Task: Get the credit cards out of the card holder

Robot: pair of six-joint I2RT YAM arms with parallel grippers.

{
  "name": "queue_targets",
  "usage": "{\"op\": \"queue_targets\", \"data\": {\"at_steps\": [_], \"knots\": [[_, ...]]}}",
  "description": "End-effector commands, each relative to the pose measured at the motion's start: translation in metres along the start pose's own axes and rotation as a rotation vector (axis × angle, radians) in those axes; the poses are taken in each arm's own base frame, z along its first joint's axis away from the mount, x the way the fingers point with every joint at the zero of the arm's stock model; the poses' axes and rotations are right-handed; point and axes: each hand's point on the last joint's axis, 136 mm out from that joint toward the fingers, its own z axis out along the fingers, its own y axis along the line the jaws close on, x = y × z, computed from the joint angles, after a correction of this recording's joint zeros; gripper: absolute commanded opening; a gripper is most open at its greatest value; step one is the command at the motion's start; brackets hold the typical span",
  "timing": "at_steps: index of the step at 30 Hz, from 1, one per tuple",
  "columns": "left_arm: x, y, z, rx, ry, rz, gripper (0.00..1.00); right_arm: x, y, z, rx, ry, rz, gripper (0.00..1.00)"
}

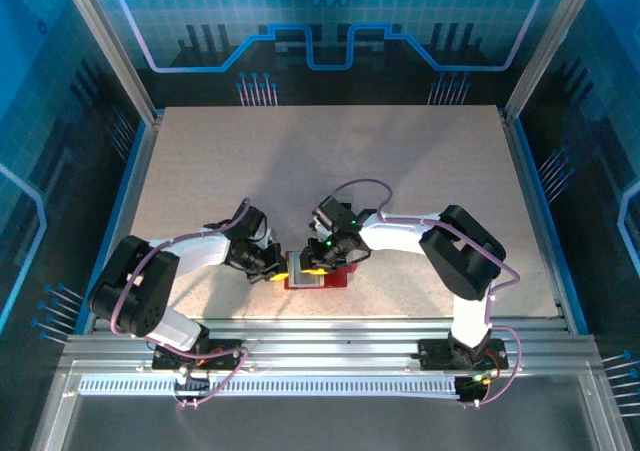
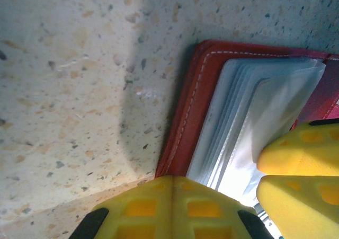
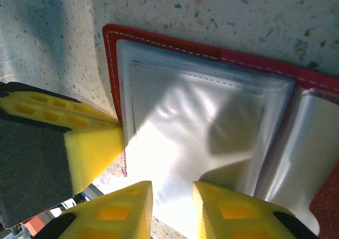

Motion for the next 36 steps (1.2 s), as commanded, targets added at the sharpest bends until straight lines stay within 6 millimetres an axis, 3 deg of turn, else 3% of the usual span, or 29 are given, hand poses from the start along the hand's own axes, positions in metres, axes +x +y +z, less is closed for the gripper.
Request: {"op": "queue_targets", "data": {"at_steps": [1, 24, 30, 36], "knots": [[0.003, 0.01, 0.0, -0.055, 0.011, 0.005, 0.01, 0.006, -0.006, -0.004, 0.051, 0.002, -0.003, 0.27], [0.0, 0.006, -0.004, -0.069, 0.003, 0.012, 0.01, 0.006, -0.018, -0.015, 0.062, -0.037, 0.019, 0.29], [-0.008, -0.019, -0.028, -0.02, -0.076, 0.04, 0.04, 0.006, -0.02, -0.015, 0.053, -0.039, 0.027, 0.29], [-0.01, -0.049, -0.041, 0.112, -0.102, 0.018, 0.23, 0.005, -0.017, -0.014, 0.04, -0.039, 0.028, 0.29]]}}
